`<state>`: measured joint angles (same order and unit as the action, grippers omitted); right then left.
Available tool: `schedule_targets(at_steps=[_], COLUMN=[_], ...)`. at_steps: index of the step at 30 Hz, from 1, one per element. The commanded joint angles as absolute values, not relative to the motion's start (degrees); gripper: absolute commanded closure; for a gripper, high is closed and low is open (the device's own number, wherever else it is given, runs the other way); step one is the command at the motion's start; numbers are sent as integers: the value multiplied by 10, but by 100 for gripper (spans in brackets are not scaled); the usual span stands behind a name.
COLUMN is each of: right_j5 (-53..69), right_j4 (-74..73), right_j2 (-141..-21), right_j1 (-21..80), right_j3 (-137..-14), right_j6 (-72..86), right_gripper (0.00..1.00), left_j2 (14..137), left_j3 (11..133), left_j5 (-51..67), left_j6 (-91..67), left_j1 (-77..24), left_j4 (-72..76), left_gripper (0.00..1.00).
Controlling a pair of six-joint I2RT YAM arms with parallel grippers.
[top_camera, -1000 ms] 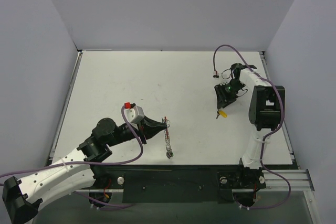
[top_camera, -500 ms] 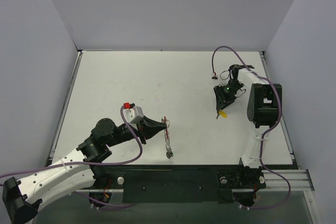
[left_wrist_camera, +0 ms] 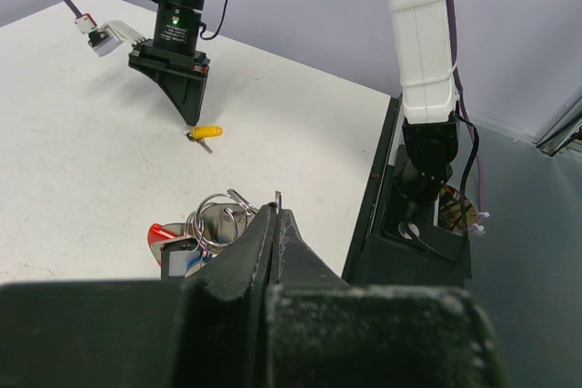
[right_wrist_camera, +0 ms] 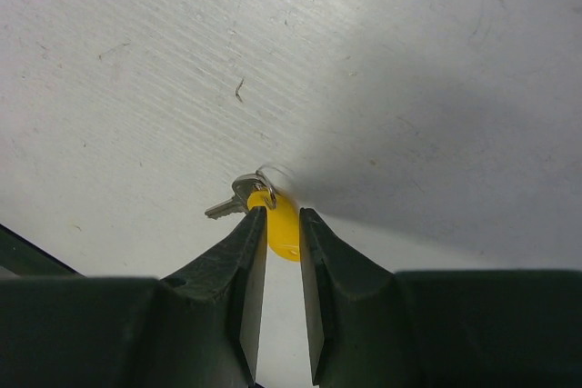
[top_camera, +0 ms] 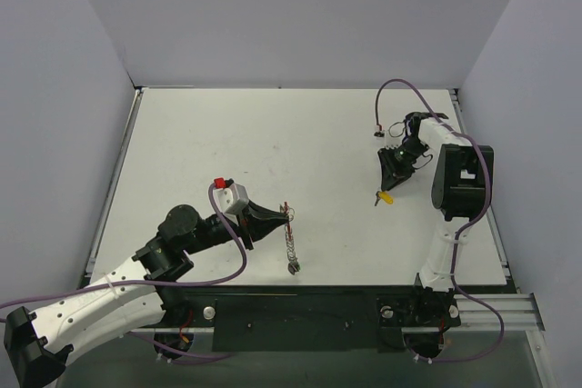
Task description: Put the keys on the keyring
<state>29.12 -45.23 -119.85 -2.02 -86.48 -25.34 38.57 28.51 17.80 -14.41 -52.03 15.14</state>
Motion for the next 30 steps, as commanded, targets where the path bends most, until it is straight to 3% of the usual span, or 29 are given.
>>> schedule_targets(at_steps=[1,30], right_j5=[311,319], right_j4=[-490,-504], right_j2=[-1208,-1221], right_j1=[-19,-9], right_j3=[-884,-895], right_j6=[-256,-265], right_gripper=[83,86], left_j2=[375,376], left_j3=[300,297], left_j5=[178,177], left_j6=[-149,-149], left_j1=[-520,-519], left_j4=[181,180], left_gripper=[100,100])
